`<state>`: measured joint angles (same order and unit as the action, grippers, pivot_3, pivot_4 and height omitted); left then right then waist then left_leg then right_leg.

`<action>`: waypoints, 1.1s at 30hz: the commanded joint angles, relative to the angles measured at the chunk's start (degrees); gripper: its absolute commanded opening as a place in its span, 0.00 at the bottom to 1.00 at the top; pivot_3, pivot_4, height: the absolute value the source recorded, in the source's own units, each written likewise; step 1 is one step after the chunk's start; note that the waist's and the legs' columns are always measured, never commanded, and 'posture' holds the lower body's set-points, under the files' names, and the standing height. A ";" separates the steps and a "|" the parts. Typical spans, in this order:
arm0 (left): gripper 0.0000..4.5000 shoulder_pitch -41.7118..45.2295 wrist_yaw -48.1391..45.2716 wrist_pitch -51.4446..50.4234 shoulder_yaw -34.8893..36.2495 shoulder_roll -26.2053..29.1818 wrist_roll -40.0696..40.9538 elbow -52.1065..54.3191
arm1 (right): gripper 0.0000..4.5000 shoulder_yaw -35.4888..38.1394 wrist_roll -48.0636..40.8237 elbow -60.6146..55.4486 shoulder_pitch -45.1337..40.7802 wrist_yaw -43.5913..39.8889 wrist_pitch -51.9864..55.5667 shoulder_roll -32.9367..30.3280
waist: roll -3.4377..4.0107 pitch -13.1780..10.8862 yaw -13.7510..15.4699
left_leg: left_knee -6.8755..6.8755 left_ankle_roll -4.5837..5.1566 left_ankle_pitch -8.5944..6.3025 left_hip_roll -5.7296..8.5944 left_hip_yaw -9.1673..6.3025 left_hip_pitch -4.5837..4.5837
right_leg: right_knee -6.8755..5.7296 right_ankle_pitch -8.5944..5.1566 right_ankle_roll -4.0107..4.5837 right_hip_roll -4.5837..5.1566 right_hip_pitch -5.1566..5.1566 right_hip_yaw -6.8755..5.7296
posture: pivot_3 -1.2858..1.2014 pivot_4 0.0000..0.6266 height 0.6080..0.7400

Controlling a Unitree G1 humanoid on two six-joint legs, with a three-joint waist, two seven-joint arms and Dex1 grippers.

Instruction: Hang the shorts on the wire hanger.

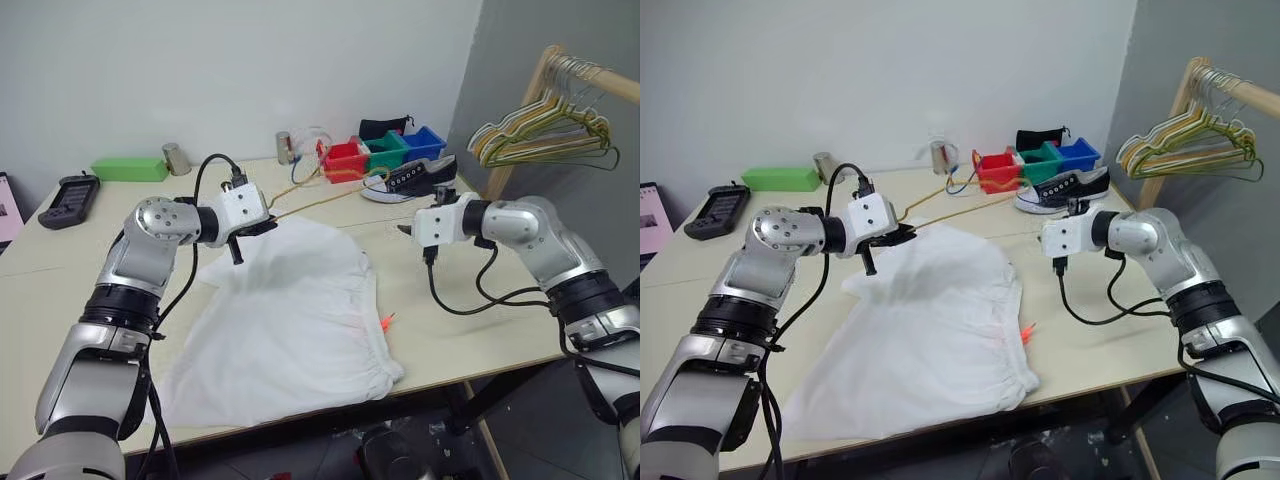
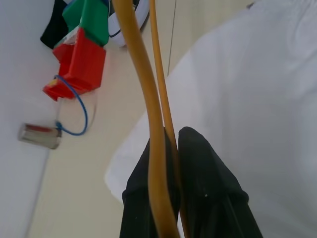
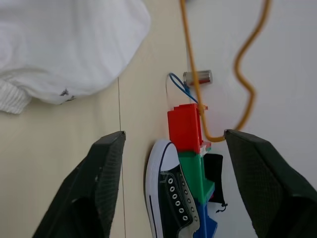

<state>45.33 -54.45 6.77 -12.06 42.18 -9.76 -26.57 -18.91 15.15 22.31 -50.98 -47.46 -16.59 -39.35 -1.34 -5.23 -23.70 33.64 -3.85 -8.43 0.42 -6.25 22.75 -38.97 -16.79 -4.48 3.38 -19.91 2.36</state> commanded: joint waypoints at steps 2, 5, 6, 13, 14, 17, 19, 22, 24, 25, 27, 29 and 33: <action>0.00 1.49 7.48 8.29 -1.28 0.92 -6.82 0.67 | 0.99 3.97 -4.92 -2.94 -2.58 -4.45 12.14 1.92 | 0.00 0.00 0.20 | 0.00 0.00 0.00 0.01 0.00 0.01 | 0.00 0.01 -0.01 0.01 -0.01 0.00 | 0.39 0.03 1.00; 0.00 2.45 10.60 11.60 -2.31 0.68 -10.20 1.03 | 0.99 3.05 -3.19 -2.44 -3.49 -5.10 12.84 1.88 | 0.01 0.00 0.39 | 0.00 0.00 0.00 0.03 0.00 0.07 | 0.00 0.01 -0.01 0.01 -0.08 -0.01 | 0.39 0.04 1.00; 0.00 2.74 11.29 12.74 -2.95 0.53 -11.50 1.90 | 0.99 2.43 -2.25 -1.84 -3.94 -5.01 13.39 2.18 | 0.00 0.00 0.38 | 0.00 0.00 0.00 0.03 0.00 0.09 | 0.00 0.00 -0.01 0.01 -0.09 -0.01 | 0.39 0.04 1.00; 0.00 2.41 12.63 15.25 -4.60 -0.79 -14.91 5.76 | 0.99 0.26 2.29 2.62 -6.14 -2.94 14.58 4.63 | 0.01 0.00 0.19 | -0.01 0.00 -0.01 0.01 0.02 0.11 | 0.00 0.01 -0.01 0.01 -0.14 -0.01 | 0.40 0.04 1.00; 0.00 2.35 12.54 15.10 -4.58 -1.07 -14.94 6.32 | 0.99 -0.24 3.11 3.38 -6.46 -2.81 14.22 4.79 | 0.01 0.00 0.20 | -0.01 0.00 0.00 0.01 0.01 0.12 | 0.00 0.01 -0.01 0.01 -0.15 -0.02 | 0.40 0.04 1.00; 0.00 2.20 12.17 14.94 -4.71 -1.47 -14.93 7.68 | 0.99 -1.10 4.55 5.38 -7.11 -2.24 13.79 5.21 | 0.01 -0.01 0.20 | -0.01 0.00 0.00 0.03 0.03 0.12 | 0.00 0.01 -0.01 0.01 -0.15 0.00 | 0.40 0.04 1.00; 0.00 1.99 11.91 14.56 -4.64 -1.82 -14.66 8.43 | 0.99 -1.28 5.26 6.83 -7.63 -1.49 13.45 5.56 | 0.01 -0.01 0.19 | -0.01 0.00 0.00 0.03 0.03 0.13 | 0.00 0.01 -0.01 0.01 -0.15 0.01 | 0.40 0.04 1.00; 0.00 1.51 11.67 14.51 -4.77 -1.77 -14.92 9.17 | 0.91 -1.37 5.83 8.21 -7.89 -1.26 13.06 5.46 | 0.01 -0.01 0.18 | -0.01 0.00 0.00 0.03 0.02 0.12 | 0.00 0.01 -0.01 0.01 -0.15 0.00 | 0.40 0.04 1.00; 0.00 1.32 11.65 14.42 -4.66 -1.71 -14.91 9.42 | 0.84 -1.32 5.94 8.66 -7.90 -1.25 12.89 5.28 | 0.01 -0.01 0.18 | -0.01 0.00 0.00 0.02 0.02 0.11 | -0.01 0.01 -0.01 0.01 -0.15 0.00 | 0.40 0.05 1.00; 0.00 1.32 11.65 14.47 -4.67 -1.64 -14.96 9.25 | 0.78 -1.35 6.33 9.39 -8.08 -0.87 12.39 5.14 | 0.01 -0.01 0.20 | -0.01 0.00 0.00 0.02 0.02 0.12 | -0.01 0.01 -0.01 0.00 -0.14 0.00 | 0.40 0.05 1.00; 0.00 1.27 11.62 14.46 -4.69 -1.56 -15.05 9.16 | 0.68 -1.39 6.90 10.34 -8.19 -0.54 11.50 4.87 | 0.01 -0.01 0.20 | -0.01 0.00 0.00 0.03 0.02 0.12 | -0.01 0.01 -0.01 0.01 -0.14 0.00 | 0.40 0.05 1.00; 0.00 1.29 11.53 14.45 -4.69 -1.51 -15.08 9.16 | 0.56 -1.36 7.04 10.59 -8.09 -0.45 11.07 4.71 | 0.01 -0.01 0.20 | -0.01 0.00 0.00 0.03 0.02 0.12 | -0.01 0.01 -0.01 0.01 -0.14 0.00 | 0.40 0.05 1.00; 0.00 1.59 11.57 14.61 -4.81 -1.38 -15.39 8.41 | 0.36 -1.67 7.71 10.62 -8.01 -0.66 9.73 3.96 | 0.02 -0.01 0.18 | -0.01 0.00 0.00 0.03 0.02 0.12 | -0.01 0.01 -0.01 0.01 -0.14 0.00 | 0.40 0.05 1.00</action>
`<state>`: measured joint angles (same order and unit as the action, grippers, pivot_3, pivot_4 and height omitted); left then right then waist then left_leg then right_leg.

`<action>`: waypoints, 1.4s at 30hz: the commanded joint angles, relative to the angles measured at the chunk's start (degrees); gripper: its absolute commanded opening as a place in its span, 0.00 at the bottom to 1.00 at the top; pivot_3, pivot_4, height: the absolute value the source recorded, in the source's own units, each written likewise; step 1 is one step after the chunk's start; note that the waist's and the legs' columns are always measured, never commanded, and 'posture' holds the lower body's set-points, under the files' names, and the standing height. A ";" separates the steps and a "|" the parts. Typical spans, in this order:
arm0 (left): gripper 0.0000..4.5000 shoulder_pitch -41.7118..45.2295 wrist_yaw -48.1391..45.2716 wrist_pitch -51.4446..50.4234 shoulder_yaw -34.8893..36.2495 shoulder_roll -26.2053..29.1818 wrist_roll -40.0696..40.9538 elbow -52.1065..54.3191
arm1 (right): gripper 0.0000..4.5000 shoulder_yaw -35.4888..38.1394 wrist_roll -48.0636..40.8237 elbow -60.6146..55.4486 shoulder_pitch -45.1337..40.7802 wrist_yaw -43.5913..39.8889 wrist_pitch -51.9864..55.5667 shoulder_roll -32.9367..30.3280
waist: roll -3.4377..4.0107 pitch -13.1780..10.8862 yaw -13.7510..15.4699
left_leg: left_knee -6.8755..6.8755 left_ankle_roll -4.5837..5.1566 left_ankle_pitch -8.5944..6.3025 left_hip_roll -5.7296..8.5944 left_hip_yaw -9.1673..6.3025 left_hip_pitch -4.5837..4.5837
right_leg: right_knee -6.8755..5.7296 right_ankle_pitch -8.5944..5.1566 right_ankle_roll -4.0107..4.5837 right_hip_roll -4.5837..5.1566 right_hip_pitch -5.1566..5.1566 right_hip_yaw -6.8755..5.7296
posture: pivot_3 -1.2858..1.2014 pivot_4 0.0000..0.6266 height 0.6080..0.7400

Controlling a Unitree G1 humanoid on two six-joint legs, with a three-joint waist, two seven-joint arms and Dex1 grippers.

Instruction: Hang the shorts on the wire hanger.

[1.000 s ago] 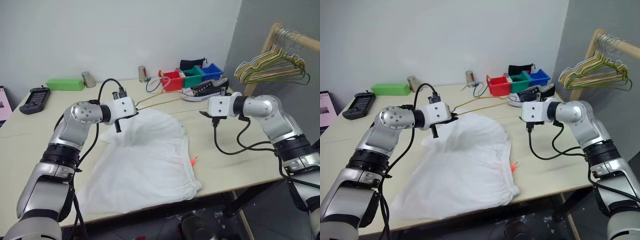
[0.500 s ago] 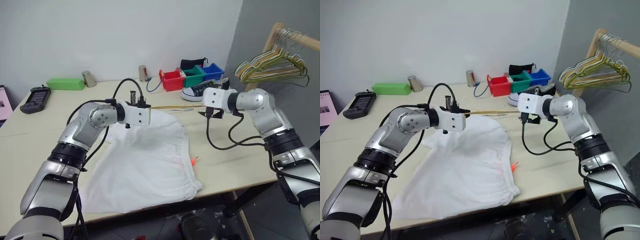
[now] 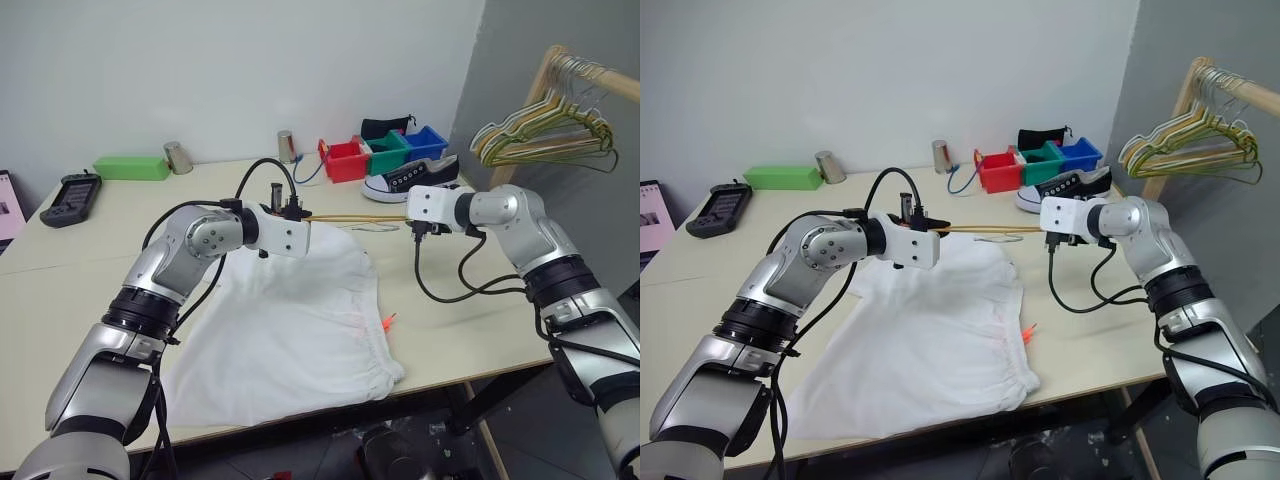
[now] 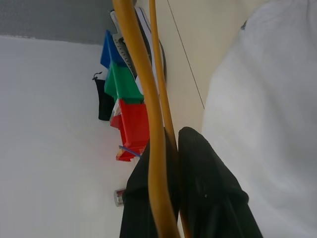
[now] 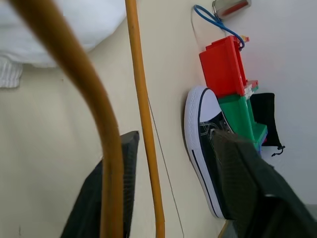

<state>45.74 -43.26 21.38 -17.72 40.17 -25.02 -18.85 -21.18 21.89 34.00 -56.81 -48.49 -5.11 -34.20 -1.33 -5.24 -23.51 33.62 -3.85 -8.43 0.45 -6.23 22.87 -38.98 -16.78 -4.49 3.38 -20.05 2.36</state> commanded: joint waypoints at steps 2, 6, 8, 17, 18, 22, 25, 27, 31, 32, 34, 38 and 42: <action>0.00 1.21 0.48 -0.09 0.94 0.51 -0.06 0.58 | 0.28 0.81 0.71 -1.12 -1.93 -0.05 -1.81 -1.42 | 0.00 0.00 0.00 | 0.00 0.00 0.00 0.00 0.00 0.00 | 0.00 0.00 0.00 0.00 0.00 0.00 | 0.40 0.05 1.00; 0.00 1.19 0.46 -0.34 0.96 0.30 0.08 1.12 | 0.08 0.72 0.82 -1.21 -1.26 -0.49 -2.45 -2.03 | 0.00 0.00 -0.02 | 0.00 0.00 0.00 0.00 0.00 0.00 | 0.00 0.00 0.00 0.00 0.00 0.00 | 0.40 0.05 1.00; 0.00 1.27 0.56 -0.26 0.87 0.30 0.01 0.98 | 0.01 0.57 1.11 -0.94 -1.06 -0.25 -2.93 -2.10 | 0.00 0.00 -0.02 | 0.00 0.00 0.00 0.00 0.00 0.00 | 0.00 0.00 0.00 0.00 0.00 0.00 | 0.40 0.05 1.00; 0.23 0.84 -0.15 -0.93 2.20 -0.91 3.68 1.13 | 0.00 0.74 0.45 -2.34 0.05 -1.56 -3.75 -1.71 | 0.00 0.00 0.01 | 0.00 0.00 0.00 0.00 -0.01 0.00 | 0.00 0.00 0.00 0.00 0.01 -0.01 | 0.40 0.03 1.00; 0.28 0.68 -0.59 -1.37 2.67 -1.01 4.74 1.20 | 0.00 0.79 0.29 -2.74 0.28 -1.89 -3.56 -1.74 | 0.00 0.00 0.03 | 0.00 0.00 0.00 0.00 -0.01 0.00 | 0.00 0.00 0.00 0.00 0.01 -0.01 | 0.40 0.03 1.00; 0.45 -0.51 -3.05 -2.65 5.52 -0.64 11.39 2.78 | 0.00 1.06 0.61 -3.16 1.30 -2.25 -3.79 -2.91 | 0.00 0.00 -0.10 | 0.00 0.00 0.00 -0.01 0.00 0.00 | 0.00 0.00 0.00 0.00 0.00 0.00 | 0.40 0.02 1.00; 0.59 -1.58 -4.70 -3.31 7.41 0.08 15.39 4.26 | 0.00 1.82 -0.34 -3.23 3.03 -3.71 -2.58 -4.11 | 0.00 0.00 -0.10 | 0.00 0.00 0.00 -0.01 -0.01 -0.01 | 0.00 0.00 0.00 0.00 0.01 -0.01 | 0.40 0.01 1.00; 0.68 -3.45 -6.40 -5.60 9.03 0.62 18.51 6.43 | 0.00 2.40 -1.41 -2.71 5.33 -6.60 -0.53 -6.19 | -0.01 0.01 0.02 | 0.00 0.00 0.00 -0.01 -0.02 -0.01 | 0.00 0.00 0.00 0.00 0.03 -0.01 | 0.40 0.01 1.00; 0.88 -10.61 -9.40 -19.31 13.96 0.26 29.55 15.64 | 0.00 5.97 -8.16 -5.89 11.61 -15.49 10.83 -9.78 | 0.00 0.01 0.32 | 0.01 0.00 0.00 -0.01 -0.01 -0.01 | 0.02 0.00 0.00 0.01 0.08 -0.02 | 0.40 0.02 1.00; 0.92 -12.64 -9.39 -22.24 14.95 0.07 31.58 18.26 | 0.00 6.83 -9.90 -7.31 13.17 -17.87 14.32 -10.68 | 0.00 0.01 0.45 | 0.01 0.00 0.00 0.00 0.00 -0.01 | 0.03 0.00 0.00 0.01 0.08 -0.02 | 0.40 0.03 1.00; 1.00 -16.04 -8.93 -26.97 16.32 -0.24 34.30 22.80 | 0.00 8.01 -12.37 -10.39 15.55 -21.25 20.41 -12.01 | 0.00 0.00 0.41 | 0.02 0.00 -0.01 -0.02 0.00 -0.02 | 0.01 -0.01 0.00 0.01 0.08 -0.01 | 0.40 0.03 1.00; 1.00 -29.82 -3.32 -41.31 20.01 -3.19 42.80 38.74 | 0.00 12.36 -28.49 -25.15 24.17 -33.61 56.46 -16.70 | 0.03 0.03 0.17 | 0.03 0.00 -0.02 -0.05 0.00 -0.13 | 0.00 -0.02 0.03 0.01 0.18 0.01 | 0.40 0.05 1.00; 1.00 -40.39 0.70 -47.80 20.36 -4.14 44.53 49.39 | 0.00 13.77 -39.32 -37.39 36.17 -38.17 71.54 -24.64 | -0.15 -0.09 1.72 | 0.06 -0.08 -0.19 -0.15 -0.07 -0.21 | -0.01 -0.41 0.59 -0.08 0.32 -0.10 | 0.41 0.07 1.00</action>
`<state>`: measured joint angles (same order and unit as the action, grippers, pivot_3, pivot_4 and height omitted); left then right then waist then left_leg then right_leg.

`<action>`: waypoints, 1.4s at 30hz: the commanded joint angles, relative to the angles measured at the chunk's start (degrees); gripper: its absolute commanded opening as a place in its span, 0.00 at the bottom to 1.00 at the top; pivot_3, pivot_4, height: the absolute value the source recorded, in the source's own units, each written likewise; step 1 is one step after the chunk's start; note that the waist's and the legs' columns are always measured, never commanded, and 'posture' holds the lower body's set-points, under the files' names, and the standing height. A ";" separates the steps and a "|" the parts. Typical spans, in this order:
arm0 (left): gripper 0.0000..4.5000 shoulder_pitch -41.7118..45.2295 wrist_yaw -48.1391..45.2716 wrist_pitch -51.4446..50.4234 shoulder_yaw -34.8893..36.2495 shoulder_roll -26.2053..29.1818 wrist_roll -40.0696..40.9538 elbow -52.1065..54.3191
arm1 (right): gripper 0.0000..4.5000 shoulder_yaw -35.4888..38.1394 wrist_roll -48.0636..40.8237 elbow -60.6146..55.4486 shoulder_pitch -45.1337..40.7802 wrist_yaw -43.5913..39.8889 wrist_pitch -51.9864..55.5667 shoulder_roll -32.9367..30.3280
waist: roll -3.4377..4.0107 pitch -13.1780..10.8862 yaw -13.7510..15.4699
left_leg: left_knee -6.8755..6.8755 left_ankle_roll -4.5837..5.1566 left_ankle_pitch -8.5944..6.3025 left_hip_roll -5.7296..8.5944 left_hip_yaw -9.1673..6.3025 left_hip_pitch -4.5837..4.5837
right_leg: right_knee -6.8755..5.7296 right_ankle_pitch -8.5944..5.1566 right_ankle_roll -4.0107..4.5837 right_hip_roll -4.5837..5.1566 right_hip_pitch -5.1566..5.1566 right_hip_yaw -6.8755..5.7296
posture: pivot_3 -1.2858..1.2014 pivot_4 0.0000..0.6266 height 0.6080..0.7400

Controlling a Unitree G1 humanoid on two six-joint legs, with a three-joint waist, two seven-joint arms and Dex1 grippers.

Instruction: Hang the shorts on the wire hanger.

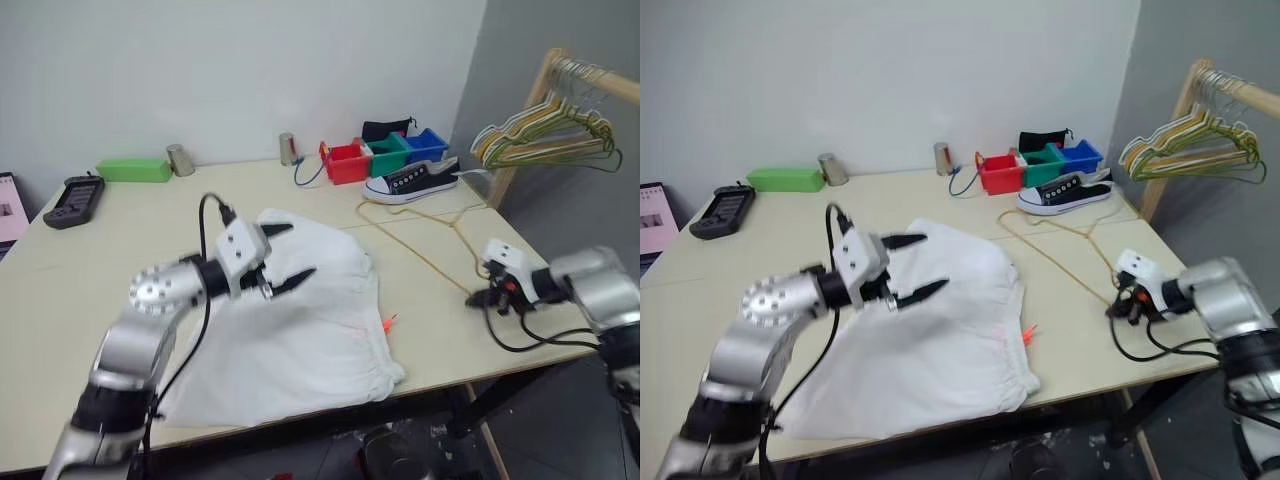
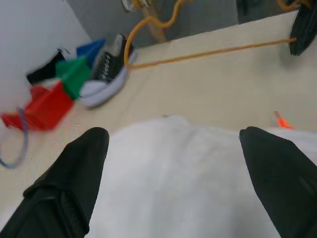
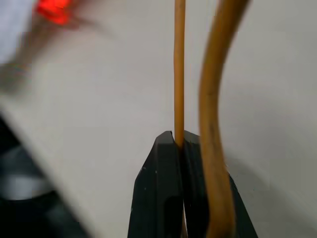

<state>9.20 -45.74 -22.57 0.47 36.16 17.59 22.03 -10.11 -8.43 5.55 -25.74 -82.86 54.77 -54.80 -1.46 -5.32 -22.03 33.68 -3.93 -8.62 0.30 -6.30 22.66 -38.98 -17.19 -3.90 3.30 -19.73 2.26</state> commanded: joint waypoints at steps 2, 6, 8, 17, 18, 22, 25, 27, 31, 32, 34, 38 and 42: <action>1.00 -6.92 4.73 -5.70 2.19 -0.73 2.54 11.28 | 0.00 3.84 -13.60 -11.66 8.79 -4.49 17.46 -6.42 | -0.07 -0.05 0.81 | 0.05 -0.28 -0.18 0.00 0.03 0.01 | 0.01 -0.04 0.06 0.01 0.02 0.02 | 0.41 0.09 1.00; 1.00 -12.92 7.33 -8.35 1.47 -1.75 3.10 16.35 | 0.00 7.87 -22.89 -13.47 16.65 -4.03 27.93 -8.62 | -0.23 -0.23 1.54 | 0.19 -0.28 -0.27 0.04 0.16 0.08 | 0.26 -0.16 0.10 0.24 -0.27 -0.05 | 0.42 0.10 1.00; 1.00 -14.07 8.10 -9.43 1.71 -1.85 3.53 17.91 | 0.00 9.14 -25.16 -14.18 19.55 -2.43 29.13 -8.96 | -0.35 -0.31 1.73 | 0.29 -0.22 -0.32 0.06 0.18 0.16 | 0.40 -0.17 0.12 0.41 -0.28 -0.19 | 0.42 0.11 1.00; 1.00 -15.10 8.49 -10.79 1.24 -0.50 3.28 19.20 | 0.00 12.89 -32.38 -20.11 29.22 5.01 29.70 -6.73 | -0.17 -0.65 3.64 | 0.27 0.18 -0.79 0.12 0.59 0.37 | 1.17 -0.21 0.02 0.77 -0.28 -0.28 | 0.42 0.12 1.00; 1.00 -14.89 8.50 -10.84 1.17 -0.47 3.29 19.10 | 0.00 13.42 -33.07 -20.50 29.48 6.02 30.29 -6.13 | -0.18 -0.68 4.10 | 0.27 0.18 -0.81 0.12 0.60 0.36 | 1.17 -0.23 -0.01 0.77 -0.28 -0.28 | 0.42 0.12 1.00; 1.00 -14.15 8.22 -10.74 0.52 -0.18 2.98 18.83 | 0.00 15.26 -35.49 -20.22 30.03 9.29 31.87 -4.18 | -0.23 -0.83 5.49 | 0.25 0.20 -1.12 0.08 0.64 0.38 | 1.17 -0.24 -0.02 0.74 -0.34 -0.29 | 0.42 0.12 1.00; 1.00 -14.09 8.01 -10.64 0.62 -0.01 3.20 18.59 | 0.00 16.66 -36.66 -19.06 31.16 9.93 31.66 -5.40 | -0.17 -0.92 6.58 | 0.25 0.25 -1.25 0.08 0.79 0.37 | 1.17 -0.24 -0.03 0.73 -0.38 -0.20 | 0.41 0.13 1.00; 1.00 -14.15 7.85 -10.26 0.48 0.07 3.01 18.17 | 0.00 17.22 -36.95 -18.31 32.72 10.02 30.80 -6.49 | -0.15 -0.99 7.28 | 0.26 0.31 -1.38 0.08 0.84 0.37 | 1.17 -0.26 -0.07 0.71 -0.38 -0.15 | 0.41 0.13 1.00; 1.00 -14.05 7.62 -10.17 0.24 0.12 3.15 18.03 | 0.00 18.72 -38.50 -18.78 36.96 9.28 29.68 -8.77 | -0.20 -1.08 8.37 | 0.26 0.61 -1.41 0.07 1.00 0.38 | 1.17 -0.49 -0.21 0.69 -0.41 -0.01 | 0.41 0.14 1.00; 1.00 -14.07 7.52 -10.14 0.06 0.19 3.05 17.81 | 0.00 19.26 -39.07 -19.33 38.20 9.07 29.77 -9.33 | -0.21 -1.12 8.68 | 0.26 0.61 -1.43 0.07 1.03 0.38 | 1.17 -0.54 -0.22 0.69 -0.41 0.02 | 0.41 0.14 1.00; 1.00 -14.33 7.33 -9.76 -0.37 0.43 2.52 17.48 | 0.00 20.32 -40.39 -20.49 41.01 8.62 29.76 -10.52 | -0.25 -1.24 9.27 | 0.27 0.60 -1.49 0.07 1.13 0.37 | 1.17 -0.62 -0.27 0.69 -0.41 0.09 | 0.41 0.15 1.00; 1.00 -15.61 7.75 -10.03 -0.70 0.24 2.68 18.52 | 0.00 22.09 -41.80 -21.87 46.73 7.38 28.05 -13.36 | -0.33 -1.67 9.78 | 0.29 0.59 -1.74 0.02 1.28 0.34 | 1.21 -0.67 -0.26 0.70 -0.41 0.15 | 0.41 0.17 1.00; 1.00 -16.89 7.98 -9.97 -0.84 0.14 2.74 19.14 | 0.00 22.70 -42.39 -21.03 47.29 7.66 27.16 -13.99 | -0.54 -2.12 9.91 | 0.29 0.39 -1.88 -0.04 1.34 0.32 | 1.24 -0.67 -0.26 0.70 -0.43 0.16 | 0.41 0.18 1.00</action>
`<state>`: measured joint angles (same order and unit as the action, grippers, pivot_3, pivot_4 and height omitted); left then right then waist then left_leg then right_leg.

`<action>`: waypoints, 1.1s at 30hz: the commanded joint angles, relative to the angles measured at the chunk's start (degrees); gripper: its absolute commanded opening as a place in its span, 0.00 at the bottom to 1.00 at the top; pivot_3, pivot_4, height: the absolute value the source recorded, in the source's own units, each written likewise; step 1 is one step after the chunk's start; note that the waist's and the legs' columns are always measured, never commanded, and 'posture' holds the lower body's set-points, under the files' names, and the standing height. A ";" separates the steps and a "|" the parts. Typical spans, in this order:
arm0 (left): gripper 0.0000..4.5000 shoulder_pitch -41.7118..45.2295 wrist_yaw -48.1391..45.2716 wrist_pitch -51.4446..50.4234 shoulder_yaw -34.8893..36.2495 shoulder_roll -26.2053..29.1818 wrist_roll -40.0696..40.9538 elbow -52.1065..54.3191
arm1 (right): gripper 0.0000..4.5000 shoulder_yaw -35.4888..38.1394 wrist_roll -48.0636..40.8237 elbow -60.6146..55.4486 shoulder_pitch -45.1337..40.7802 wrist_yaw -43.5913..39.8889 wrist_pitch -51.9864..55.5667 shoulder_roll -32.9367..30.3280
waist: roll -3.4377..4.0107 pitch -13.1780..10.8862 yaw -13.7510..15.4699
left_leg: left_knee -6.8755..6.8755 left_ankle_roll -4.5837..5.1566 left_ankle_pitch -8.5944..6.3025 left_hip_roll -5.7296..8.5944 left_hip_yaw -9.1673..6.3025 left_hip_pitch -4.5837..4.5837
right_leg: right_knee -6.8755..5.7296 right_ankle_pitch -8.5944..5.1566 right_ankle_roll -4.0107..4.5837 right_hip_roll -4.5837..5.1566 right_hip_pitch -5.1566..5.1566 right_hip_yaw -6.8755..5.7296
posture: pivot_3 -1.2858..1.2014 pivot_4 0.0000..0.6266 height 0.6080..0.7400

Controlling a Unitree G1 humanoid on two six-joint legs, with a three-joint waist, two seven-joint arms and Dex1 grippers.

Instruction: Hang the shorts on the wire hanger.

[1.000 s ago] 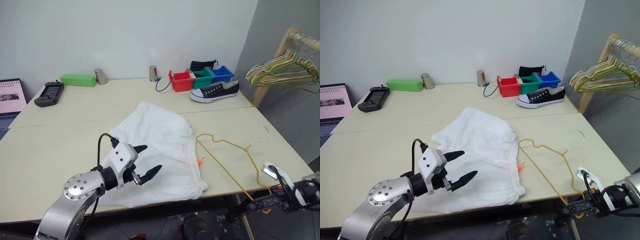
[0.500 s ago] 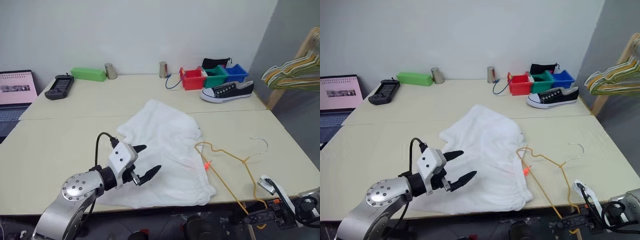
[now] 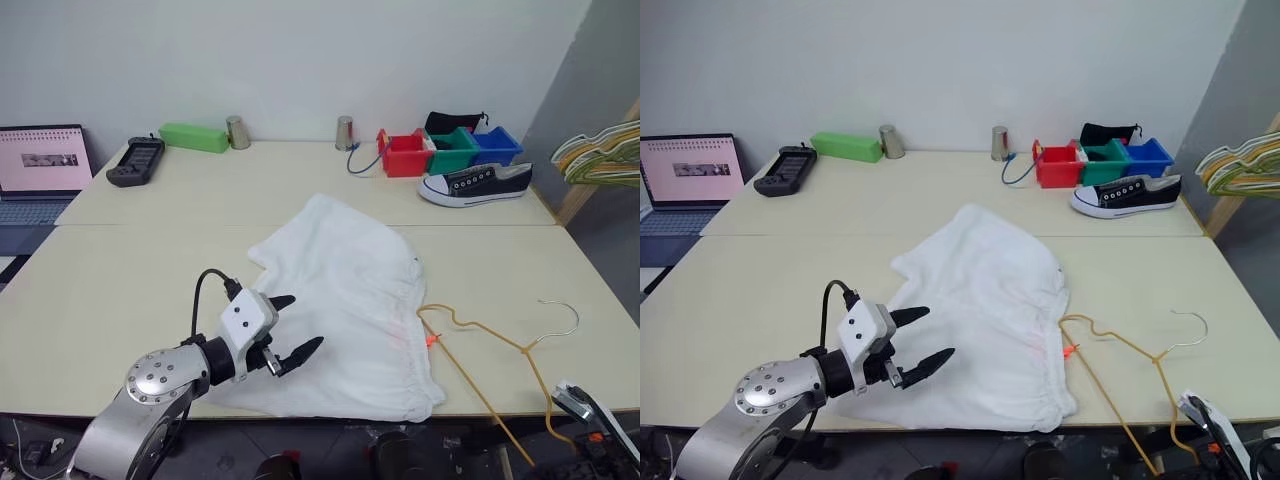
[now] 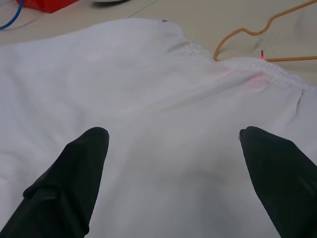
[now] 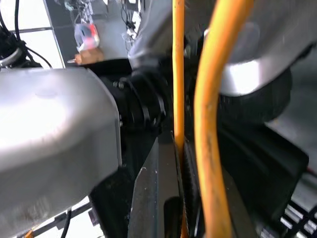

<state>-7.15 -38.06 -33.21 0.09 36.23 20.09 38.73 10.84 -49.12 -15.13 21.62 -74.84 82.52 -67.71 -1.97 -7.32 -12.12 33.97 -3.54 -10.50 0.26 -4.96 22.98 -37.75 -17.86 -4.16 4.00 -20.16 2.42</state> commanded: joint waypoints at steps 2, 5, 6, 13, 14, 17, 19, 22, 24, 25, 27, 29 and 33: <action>1.00 -0.76 0.48 0.61 -0.58 -0.06 0.33 2.55 | 0.00 1.68 -1.82 -0.17 0.02 -0.55 -0.81 -1.45 | -0.05 -0.33 0.07 | 0.01 0.00 0.00 0.00 0.02 0.00 | 0.03 0.00 0.00 0.01 0.00 0.01 | 0.41 0.18 1.00; 1.00 -0.65 0.81 0.67 -0.96 -0.25 0.26 2.49 | 0.00 1.10 -2.45 -0.88 0.59 -1.74 -1.50 -2.55 | -0.02 -0.69 0.46 | 0.03 -0.01 0.00 -0.01 0.08 0.01 | 0.04 0.00 -0.01 0.04 -0.01 0.03 | 0.41 0.17 1.00; 1.00 -0.71 0.82 0.72 -0.94 -0.21 0.27 2.46 | 0.00 1.14 -3.11 -0.93 0.35 -1.78 -1.08 -2.52 | -0.03 -0.71 0.62 | 0.03 -0.01 -0.01 -0.01 0.12 0.01 | 0.04 -0.01 -0.01 0.05 -0.03 0.05 | 0.41 0.17 1.00; 1.00 -1.18 0.18 1.66 -0.72 0.08 0.22 1.58 | 0.00 1.36 -0.47 2.92 3.67 -2.82 -5.11 -4.64 | -0.09 -0.77 1.08 | 0.03 -0.01 -0.01 -0.02 0.20 0.05 | 0.06 0.00 -0.01 0.06 -0.04 0.05 | 0.40 0.15 1.00; 1.00 -0.98 0.08 1.90 -1.01 0.01 0.05 1.23 | 0.00 1.75 0.17 3.20 5.00 -3.21 -6.29 -5.14 | -0.07 -0.76 1.06 | 0.03 -0.03 -0.02 -0.02 0.21 0.05 | 0.06 0.00 -0.01 0.06 -0.04 0.06 | 0.40 0.15 1.00; 1.00 0.38 -0.05 2.24 -2.13 -0.42 -0.23 0.43 | 0.00 3.32 0.06 3.12 7.87 -3.91 -7.67 -5.86 | -0.08 -0.76 1.05 | 0.02 0.11 -0.09 -0.03 0.24 0.05 | 0.06 -0.08 -0.02 0.05 -0.04 0.06 | 0.40 0.16 1.00; 1.00 0.75 -0.23 2.39 -2.43 -0.35 -0.11 0.39 | 0.00 4.40 -0.26 2.37 9.68 -4.38 -8.09 -6.03 | -0.09 -0.77 1.04 | 0.02 0.15 -0.11 -0.03 0.26 0.04 | 0.06 -0.11 -0.04 0.05 -0.04 0.06 | 0.40 0.15 1.00; 1.00 0.98 -0.53 2.64 -2.52 -0.04 -0.14 0.05 | 0.00 5.24 -0.89 0.54 10.80 -4.35 -8.38 -5.53 | -0.11 -0.78 0.99 | 0.03 0.13 -0.13 -0.03 0.29 0.04 | 0.07 -0.12 -0.04 0.05 -0.04 0.08 | 0.40 0.16 1.00; 1.00 1.35 -0.80 2.76 -2.48 0.14 -0.18 -0.35 | 0.00 5.15 -2.36 -1.81 9.77 -3.53 -7.53 -4.61 | -0.14 -0.80 0.87 | 0.03 0.11 -0.15 -0.05 0.29 0.03 | 0.07 -0.13 -0.04 0.05 -0.04 0.08 | 0.39 0.15 1.00; 1.00 1.56 -0.90 2.75 -2.48 0.20 -0.17 -0.47 | 0.00 5.04 -3.00 -3.09 9.36 -3.22 -7.18 -4.31 | -0.16 -0.81 0.85 | 0.03 0.08 -0.17 -0.05 0.30 0.03 | 0.07 -0.13 -0.04 0.05 -0.05 0.08 | 0.39 0.15 1.00; 1.00 2.25 -0.98 2.43 -2.52 0.19 0.05 -0.65 | 0.00 4.63 -4.42 -6.17 8.63 -2.30 -6.45 -3.62 | -0.18 -0.82 0.87 | 0.03 -0.03 -0.24 -0.05 0.29 0.03 | 0.07 -0.13 -0.05 0.05 -0.05 0.08 | 0.39 0.15 1.00; 1.00 2.69 -1.17 2.37 -2.72 0.20 0.10 -0.72 | 0.00 4.76 -6.25 -8.59 7.49 -1.16 -5.09 -2.55 | -0.17 -0.82 0.90 | 0.04 -0.04 -0.25 -0.06 0.29 0.03 | 0.07 -0.13 -0.05 0.05 -0.05 0.06 | 0.39 0.15 1.00; 1.00 2.34 -1.33 2.43 -2.99 0.10 -0.14 -0.47 | 0.00 5.89 -10.00 -9.47 4.15 0.50 -1.60 -1.61 | -0.22 -0.84 0.90 | 0.05 0.00 -0.23 -0.05 0.31 0.03 | 0.07 -0.13 -0.05 0.05 -0.04 0.08 | 0.40 0.15 1.00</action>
<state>-4.95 -39.37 -31.96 -2.77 36.13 20.00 37.40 14.66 -56.02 -23.40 27.16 -74.80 79.27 -69.40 -2.19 -8.17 -11.23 34.02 -3.51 -10.70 0.21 -4.64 23.02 -37.67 -17.99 -4.21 4.05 -20.20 2.51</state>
